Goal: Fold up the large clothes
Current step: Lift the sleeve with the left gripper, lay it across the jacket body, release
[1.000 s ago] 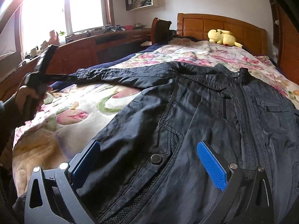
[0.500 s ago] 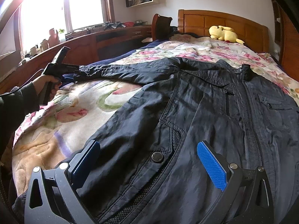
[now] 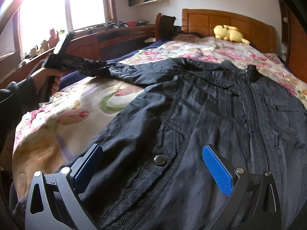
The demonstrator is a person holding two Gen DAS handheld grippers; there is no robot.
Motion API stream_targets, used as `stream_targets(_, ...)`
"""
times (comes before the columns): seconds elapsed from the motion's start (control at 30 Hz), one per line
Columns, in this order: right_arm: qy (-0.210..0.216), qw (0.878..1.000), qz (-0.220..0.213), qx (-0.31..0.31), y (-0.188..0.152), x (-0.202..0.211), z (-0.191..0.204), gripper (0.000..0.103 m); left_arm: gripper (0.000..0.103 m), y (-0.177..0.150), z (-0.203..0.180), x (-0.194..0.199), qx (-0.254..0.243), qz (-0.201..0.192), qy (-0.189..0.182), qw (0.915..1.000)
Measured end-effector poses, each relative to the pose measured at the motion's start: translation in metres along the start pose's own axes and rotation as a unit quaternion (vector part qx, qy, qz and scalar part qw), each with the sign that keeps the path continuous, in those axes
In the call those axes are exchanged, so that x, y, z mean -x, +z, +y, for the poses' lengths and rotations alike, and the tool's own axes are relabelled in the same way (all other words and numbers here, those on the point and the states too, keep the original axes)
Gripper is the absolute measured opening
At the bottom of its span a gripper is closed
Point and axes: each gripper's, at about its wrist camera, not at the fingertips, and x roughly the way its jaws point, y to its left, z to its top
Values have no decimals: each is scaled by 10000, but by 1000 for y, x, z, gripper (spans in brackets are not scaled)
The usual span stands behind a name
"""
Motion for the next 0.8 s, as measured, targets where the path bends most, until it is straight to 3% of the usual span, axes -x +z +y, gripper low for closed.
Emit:
stream_targets(0.23, -140, 9998, -123, 20, 2, 29, -12, 103, 21, 12, -116, 64, -955, -384, -678, 9924)
stream_targets(0.53, -611, 9970, -468, -77, 2, 91, -56, 103, 21, -8, -236, 112, -1840, -348, -1377, 9726)
stream_targets(0.7, -717, 9943, -668, -423, -2, 118, -87, 103, 21, -33, -278, 116, -2189, -157, -1292, 9670)
stream_targets(0.8, -657, 9932, -716, -637, -3, 123, -99, 103, 27, -47, -286, 118, -2217, 4, -1329, 9660)
